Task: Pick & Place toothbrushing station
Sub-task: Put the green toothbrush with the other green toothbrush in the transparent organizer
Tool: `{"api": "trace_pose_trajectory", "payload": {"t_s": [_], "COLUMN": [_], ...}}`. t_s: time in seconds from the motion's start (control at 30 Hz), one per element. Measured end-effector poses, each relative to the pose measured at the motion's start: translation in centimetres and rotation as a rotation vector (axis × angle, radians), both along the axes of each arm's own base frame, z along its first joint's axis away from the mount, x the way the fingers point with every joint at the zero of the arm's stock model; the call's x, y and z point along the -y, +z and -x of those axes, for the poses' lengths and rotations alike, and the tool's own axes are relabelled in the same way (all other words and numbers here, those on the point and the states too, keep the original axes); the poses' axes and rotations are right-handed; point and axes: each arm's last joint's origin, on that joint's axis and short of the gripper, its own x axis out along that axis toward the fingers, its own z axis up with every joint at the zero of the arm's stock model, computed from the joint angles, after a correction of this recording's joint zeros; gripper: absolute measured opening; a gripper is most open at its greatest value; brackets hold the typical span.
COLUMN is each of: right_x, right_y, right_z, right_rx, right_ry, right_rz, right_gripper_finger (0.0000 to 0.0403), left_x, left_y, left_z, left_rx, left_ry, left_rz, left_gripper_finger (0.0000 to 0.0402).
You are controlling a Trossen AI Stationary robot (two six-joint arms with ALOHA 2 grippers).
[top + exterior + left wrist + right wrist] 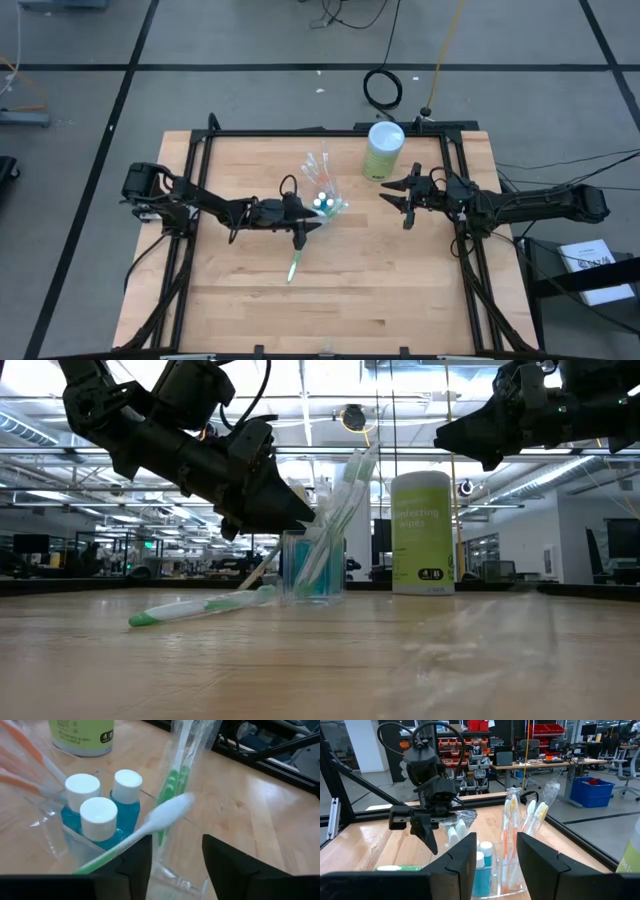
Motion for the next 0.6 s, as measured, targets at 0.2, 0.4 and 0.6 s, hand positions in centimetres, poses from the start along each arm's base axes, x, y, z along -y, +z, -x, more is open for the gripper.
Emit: {"api": "trace_pose_trajectory", "payload": {"t_s": [0.2, 0.4, 0.6], "right_x": [0.0, 0.0, 0.0], "right_y": [0.0, -0.1, -0.1], "right_z": [0.0, 0.0, 0.0], "right_rx": [0.000, -0.007, -0.010], "right_ry": [0.000, 0.000, 0.000], "right_rz": [0.000, -0.001, -0.001], "right_gripper_finger": [0.0130, 0.0130, 0.0130], "left_x": [0.0, 0.6, 0.7], "left_y": [0.0, 2.0, 5.1], "left_z": [0.0, 0.5, 2.6], "left_rx": [-0.003, 0.038, 0.006], "left_ry": [-0.020, -0.096, -0.117], "left_rz": [-0.031, -0.104, -0.217], "left_gripper_finger": [0.0201, 0.0197, 0.0192]}}
